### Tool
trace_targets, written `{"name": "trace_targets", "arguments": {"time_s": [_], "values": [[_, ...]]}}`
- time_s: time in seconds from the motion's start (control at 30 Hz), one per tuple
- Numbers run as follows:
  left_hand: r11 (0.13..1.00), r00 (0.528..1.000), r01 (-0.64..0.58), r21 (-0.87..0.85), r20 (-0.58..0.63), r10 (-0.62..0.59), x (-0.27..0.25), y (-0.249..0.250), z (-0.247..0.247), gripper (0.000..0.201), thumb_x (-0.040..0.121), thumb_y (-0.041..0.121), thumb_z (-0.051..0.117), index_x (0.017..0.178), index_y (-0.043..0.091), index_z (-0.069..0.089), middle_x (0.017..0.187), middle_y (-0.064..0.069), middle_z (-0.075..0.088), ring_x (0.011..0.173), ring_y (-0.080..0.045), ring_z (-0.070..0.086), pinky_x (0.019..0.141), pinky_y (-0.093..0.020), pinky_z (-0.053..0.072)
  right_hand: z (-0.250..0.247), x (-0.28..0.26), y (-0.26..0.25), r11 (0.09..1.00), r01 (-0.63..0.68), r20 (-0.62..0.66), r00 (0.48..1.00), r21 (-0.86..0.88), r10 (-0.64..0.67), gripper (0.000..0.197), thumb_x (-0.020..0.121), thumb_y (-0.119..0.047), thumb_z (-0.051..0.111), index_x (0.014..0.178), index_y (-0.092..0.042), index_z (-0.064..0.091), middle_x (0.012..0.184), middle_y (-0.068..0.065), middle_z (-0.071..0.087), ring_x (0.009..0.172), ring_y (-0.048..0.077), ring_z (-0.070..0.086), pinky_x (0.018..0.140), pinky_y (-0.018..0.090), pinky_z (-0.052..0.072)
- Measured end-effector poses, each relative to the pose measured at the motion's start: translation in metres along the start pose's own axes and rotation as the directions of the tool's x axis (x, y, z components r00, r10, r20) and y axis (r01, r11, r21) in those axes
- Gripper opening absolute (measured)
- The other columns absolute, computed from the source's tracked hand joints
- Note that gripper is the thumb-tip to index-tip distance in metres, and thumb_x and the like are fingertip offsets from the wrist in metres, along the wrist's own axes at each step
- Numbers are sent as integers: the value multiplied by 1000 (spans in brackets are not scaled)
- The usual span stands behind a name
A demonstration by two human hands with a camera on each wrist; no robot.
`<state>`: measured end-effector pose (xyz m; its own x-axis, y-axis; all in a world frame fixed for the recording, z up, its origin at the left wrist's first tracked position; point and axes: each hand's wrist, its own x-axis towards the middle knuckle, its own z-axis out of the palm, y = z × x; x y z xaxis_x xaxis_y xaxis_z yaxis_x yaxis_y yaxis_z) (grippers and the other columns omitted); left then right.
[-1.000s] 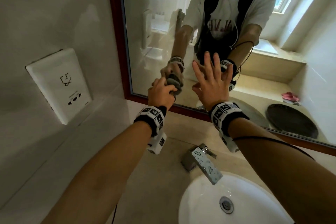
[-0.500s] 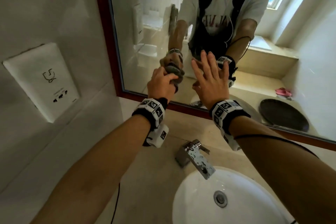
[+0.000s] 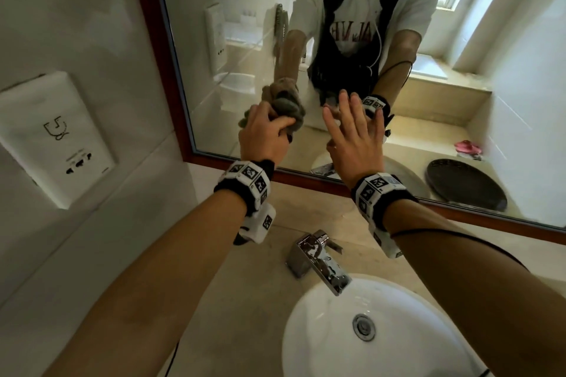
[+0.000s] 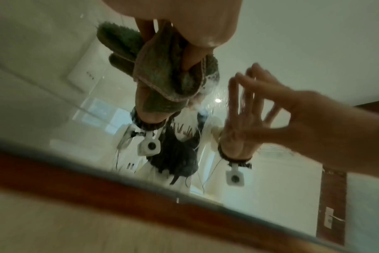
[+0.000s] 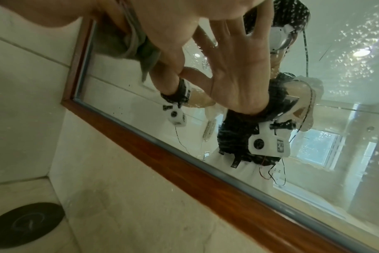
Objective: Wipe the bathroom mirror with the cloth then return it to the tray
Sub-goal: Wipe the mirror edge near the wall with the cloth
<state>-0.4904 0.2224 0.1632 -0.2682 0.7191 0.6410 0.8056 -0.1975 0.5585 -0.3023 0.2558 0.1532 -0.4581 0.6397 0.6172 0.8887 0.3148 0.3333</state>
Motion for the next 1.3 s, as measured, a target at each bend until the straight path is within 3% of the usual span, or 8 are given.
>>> {"name": "trace_targets", "arguments": {"time_s": [0.27,0.4,0.5,0.73,0.83,1.0,1.1,1.3], "values": [[996,977,53,73,200,-67,-56,-34,49,4,79,19,74,83,20,76,95,-9,55,98,-31,53,63,-38,50,2,0,3,1000,23,10,1000,3,-23,91,80,-27,70,154,-26,17,163,12,7,150,30,5,113,66,13],[996,971,52,77,228,-68,-71,-40,62,7,75,14,77,79,20,77,92,-10,55,98,-34,55,52,-41,51,0,-1,5,999,33,21,999,-7,-33,94,79,-30,72,155,-27,16,163,12,7,150,29,5,113,65,14],[990,948,81,113,298,-112,-63,-32,54,11,81,19,72,91,20,77,100,-11,55,104,-31,52,67,-43,51,-6,-2,7,999,46,55,997,-4,-46,100,77,-30,75,155,-27,13,163,11,5,150,30,4,113,65,14],[996,992,84,3,93,-84,1,21,0,17,83,22,69,98,13,70,105,-11,55,97,-29,54,80,-39,48,-13,-8,16,1000,-29,46,999,-1,29,104,74,-21,76,155,-28,11,163,16,1,149,36,0,115,63,11],[993,996,-1,-118,-93,-10,34,46,-22,15,84,14,66,97,14,72,105,-13,58,97,-33,56,77,-45,51,-17,-9,20,997,-78,42,996,2,78,101,76,-20,73,155,-25,11,162,19,0,149,38,-1,115,62,12],[985,962,-168,-39,-224,156,60,60,-24,30,86,22,51,109,21,71,115,-10,59,103,-30,55,72,-43,55,-21,-8,31,990,-141,34,989,21,141,103,77,-29,74,156,-20,9,162,20,0,150,36,0,118,57,12],[977,952,-214,18,-218,213,49,59,-13,31,84,26,50,105,24,72,113,-6,61,102,-27,54,65,-36,53,-20,-11,39,989,-148,17,989,12,148,104,76,-34,76,155,-15,12,162,20,5,150,36,4,119,53,14],[947,952,-306,99,40,304,-5,44,22,25,68,12,82,90,23,75,96,-5,62,91,-30,57,57,-35,51,-15,-16,43,991,-130,-5,991,7,130,101,78,-33,74,156,-16,12,162,16,6,150,32,4,120,50,13]]}}
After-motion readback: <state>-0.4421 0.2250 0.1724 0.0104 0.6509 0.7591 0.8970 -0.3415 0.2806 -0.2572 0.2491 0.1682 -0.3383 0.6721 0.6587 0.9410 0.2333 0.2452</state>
